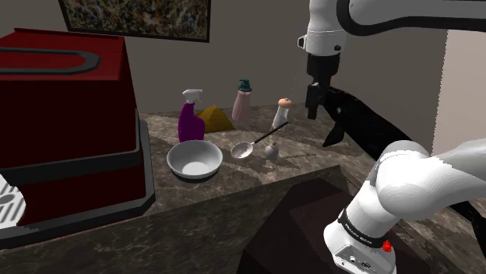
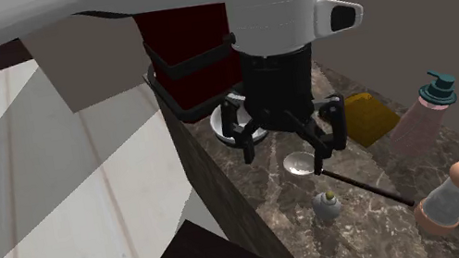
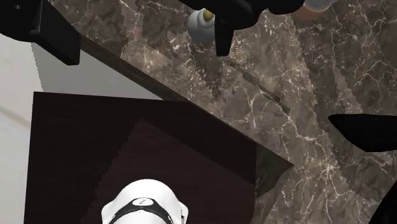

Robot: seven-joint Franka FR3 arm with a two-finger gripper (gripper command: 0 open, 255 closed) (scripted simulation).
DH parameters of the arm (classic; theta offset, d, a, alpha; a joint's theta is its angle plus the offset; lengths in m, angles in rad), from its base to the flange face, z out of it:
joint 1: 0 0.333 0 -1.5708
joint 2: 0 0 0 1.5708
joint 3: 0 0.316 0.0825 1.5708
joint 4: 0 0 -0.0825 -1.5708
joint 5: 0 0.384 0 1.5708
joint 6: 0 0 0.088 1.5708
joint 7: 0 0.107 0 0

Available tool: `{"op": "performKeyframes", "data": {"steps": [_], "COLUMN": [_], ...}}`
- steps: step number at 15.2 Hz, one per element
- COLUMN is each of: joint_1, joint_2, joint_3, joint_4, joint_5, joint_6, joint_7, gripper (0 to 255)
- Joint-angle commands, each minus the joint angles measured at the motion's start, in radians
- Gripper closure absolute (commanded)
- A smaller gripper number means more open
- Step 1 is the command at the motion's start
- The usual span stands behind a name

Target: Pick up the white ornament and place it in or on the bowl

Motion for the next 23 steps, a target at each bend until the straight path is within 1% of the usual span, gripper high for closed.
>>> {"op": "performKeyframes", "data": {"steps": [1, 7, 12, 16, 20, 21, 23], "joint_1": [0.000, 0.031, 0.047, 0.059, 0.077, 0.080, 0.076], "joint_2": [0.000, 0.028, 0.116, 0.235, 0.391, 0.422, 0.450], "joint_3": [0.000, -0.090, -0.170, -0.234, -0.294, -0.303, -0.308], "joint_4": [0.000, -0.165, -0.259, -0.301, -0.310, -0.308, -0.316], "joint_5": [0.000, -0.088, -0.161, -0.215, -0.255, -0.260, -0.268], "joint_6": [0.000, 0.259, 0.500, 0.707, 0.920, 0.958, 0.994], "joint_7": [0.000, -0.182, -0.324, -0.432, -0.540, -0.560, -0.556], "gripper": [0, 0, 0, 0, 0, 0, 0]}}
